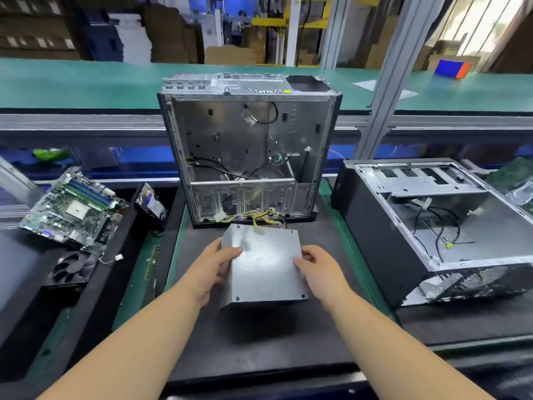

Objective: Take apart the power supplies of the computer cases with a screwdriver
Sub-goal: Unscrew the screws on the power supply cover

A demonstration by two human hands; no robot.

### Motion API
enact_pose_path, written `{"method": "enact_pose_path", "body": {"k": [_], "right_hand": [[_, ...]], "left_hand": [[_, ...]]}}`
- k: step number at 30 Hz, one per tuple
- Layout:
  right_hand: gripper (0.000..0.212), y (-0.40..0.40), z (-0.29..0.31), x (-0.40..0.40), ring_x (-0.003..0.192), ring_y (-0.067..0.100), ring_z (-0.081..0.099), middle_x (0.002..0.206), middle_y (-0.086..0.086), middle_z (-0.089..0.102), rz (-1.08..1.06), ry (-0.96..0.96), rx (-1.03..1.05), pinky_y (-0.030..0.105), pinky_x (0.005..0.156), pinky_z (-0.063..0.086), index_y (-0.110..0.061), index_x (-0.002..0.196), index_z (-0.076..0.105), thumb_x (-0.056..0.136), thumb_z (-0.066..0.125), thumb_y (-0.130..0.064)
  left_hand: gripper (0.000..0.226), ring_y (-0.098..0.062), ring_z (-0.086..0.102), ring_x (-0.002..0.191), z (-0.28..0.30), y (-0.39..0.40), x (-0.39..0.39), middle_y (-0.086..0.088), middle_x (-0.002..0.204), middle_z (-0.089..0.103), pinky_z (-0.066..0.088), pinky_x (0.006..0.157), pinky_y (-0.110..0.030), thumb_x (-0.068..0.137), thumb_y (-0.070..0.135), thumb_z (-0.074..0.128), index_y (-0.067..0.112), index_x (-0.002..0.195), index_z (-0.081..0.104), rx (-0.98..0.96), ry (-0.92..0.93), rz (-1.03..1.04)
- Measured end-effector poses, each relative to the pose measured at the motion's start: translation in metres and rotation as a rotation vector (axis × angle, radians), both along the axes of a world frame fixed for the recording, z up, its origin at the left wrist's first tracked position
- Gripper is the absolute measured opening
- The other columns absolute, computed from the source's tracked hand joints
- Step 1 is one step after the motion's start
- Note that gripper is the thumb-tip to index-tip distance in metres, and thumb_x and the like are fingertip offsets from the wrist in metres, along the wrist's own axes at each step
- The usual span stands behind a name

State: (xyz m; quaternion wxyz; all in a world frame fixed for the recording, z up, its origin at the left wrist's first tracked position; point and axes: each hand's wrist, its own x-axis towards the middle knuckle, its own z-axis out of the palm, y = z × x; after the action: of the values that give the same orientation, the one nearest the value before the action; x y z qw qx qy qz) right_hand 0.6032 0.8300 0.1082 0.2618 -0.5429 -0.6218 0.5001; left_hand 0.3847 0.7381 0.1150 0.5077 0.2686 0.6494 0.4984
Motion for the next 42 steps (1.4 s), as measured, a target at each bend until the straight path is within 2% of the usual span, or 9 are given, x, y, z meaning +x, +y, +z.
{"method": "enact_pose_path", "body": {"k": [5,8,12,16,22,26,29,36,42], "right_hand": [[0.012,0.006,-0.015,0.013,0.088,0.014,0.062,0.099,-0.008,0.065,-0.018,-0.079,0.081,0.011,0.048,0.041,-0.024,0.107,0.064,0.097,0.058,-0.021],[0.009,0.009,-0.022,0.012,0.084,0.013,0.062,0.093,-0.012,0.064,-0.004,-0.103,0.071,0.018,0.052,0.044,-0.027,0.101,0.063,0.098,0.058,-0.021],[0.018,0.014,-0.026,0.003,0.071,0.001,0.058,0.082,-0.017,0.062,0.003,-0.13,0.104,0.009,0.05,0.042,-0.033,0.087,0.058,0.097,0.059,-0.018],[0.006,0.018,-0.034,-0.004,0.076,0.003,0.061,0.088,-0.016,0.063,-0.005,-0.148,0.068,0.024,0.061,0.049,-0.026,0.1,0.061,0.098,0.057,-0.021],[0.013,0.026,-0.035,-0.004,0.071,-0.003,0.058,0.096,-0.015,0.063,0.029,-0.23,0.053,0.012,0.045,0.037,-0.023,0.111,0.06,0.099,0.057,-0.025],[0.033,0.03,-0.025,-0.001,0.077,0.007,0.061,0.115,-0.007,0.057,0.028,-0.35,0.107,0.023,0.058,0.043,-0.022,0.128,0.053,0.096,0.06,-0.03],[0.042,0.028,-0.018,-0.002,0.097,0.018,0.057,0.12,-0.007,0.05,-0.041,-0.293,0.246,0.035,0.077,0.048,-0.022,0.136,0.05,0.095,0.059,-0.027],[0.033,0.015,-0.005,-0.029,0.09,0.016,0.054,0.108,-0.014,0.045,0.052,-0.152,0.345,0.051,0.071,0.057,-0.025,0.125,0.056,0.092,0.056,-0.018],[0.035,0.003,-0.005,-0.053,0.089,0.015,0.055,0.108,-0.015,0.047,0.128,-0.126,0.346,0.046,0.076,0.056,-0.027,0.126,0.056,0.093,0.056,-0.016]], "left_hand": [[0.087,-0.008,0.043,0.053,-0.03,0.011,0.013,-0.003,0.087,0.053,0.037,0.053,-0.023,0.054,0.047,0.08,0.021,0.129,0.044,-0.075,-0.113,0.12],[0.076,-0.016,0.043,0.063,-0.039,0.017,0.015,-0.012,0.093,0.05,0.033,0.059,-0.028,0.054,0.052,0.079,0.011,0.113,0.057,-0.088,-0.17,0.1],[0.028,-0.027,0.064,0.092,-0.054,0.026,0.007,-0.003,0.103,0.072,0.047,0.086,-0.034,0.089,0.039,0.068,0.015,0.101,0.073,-0.134,-0.215,0.083],[0.025,-0.021,0.07,0.1,-0.057,0.03,0.003,-0.003,0.103,0.077,0.047,0.098,-0.037,0.094,0.035,0.065,0.014,0.103,0.074,-0.215,-0.177,0.056],[0.023,-0.021,0.063,0.114,-0.055,0.029,-0.002,0.002,0.107,0.074,0.037,0.111,-0.039,0.094,0.035,0.065,0.015,0.105,0.071,-0.222,-0.067,0.032],[0.031,-0.018,0.053,0.118,-0.052,0.02,-0.011,0.011,0.116,0.061,0.035,0.096,-0.037,0.098,0.054,0.05,0.029,0.112,0.061,-0.232,0.169,0.071],[0.026,-0.017,0.063,0.097,-0.056,-0.003,-0.038,0.007,0.108,0.066,0.047,0.081,-0.033,0.091,0.05,0.06,0.031,0.107,0.062,-0.262,0.462,0.238],[0.016,-0.016,0.06,0.073,-0.056,-0.062,-0.083,-0.002,0.087,0.068,0.045,0.066,-0.031,0.086,0.032,0.07,0.021,0.084,0.06,-0.506,0.72,0.287],[0.048,-0.027,0.059,0.1,-0.061,-0.078,-0.075,-0.006,0.115,0.055,0.042,0.072,-0.033,0.082,0.048,0.071,0.017,0.112,0.048,-0.791,0.877,0.15]]}}
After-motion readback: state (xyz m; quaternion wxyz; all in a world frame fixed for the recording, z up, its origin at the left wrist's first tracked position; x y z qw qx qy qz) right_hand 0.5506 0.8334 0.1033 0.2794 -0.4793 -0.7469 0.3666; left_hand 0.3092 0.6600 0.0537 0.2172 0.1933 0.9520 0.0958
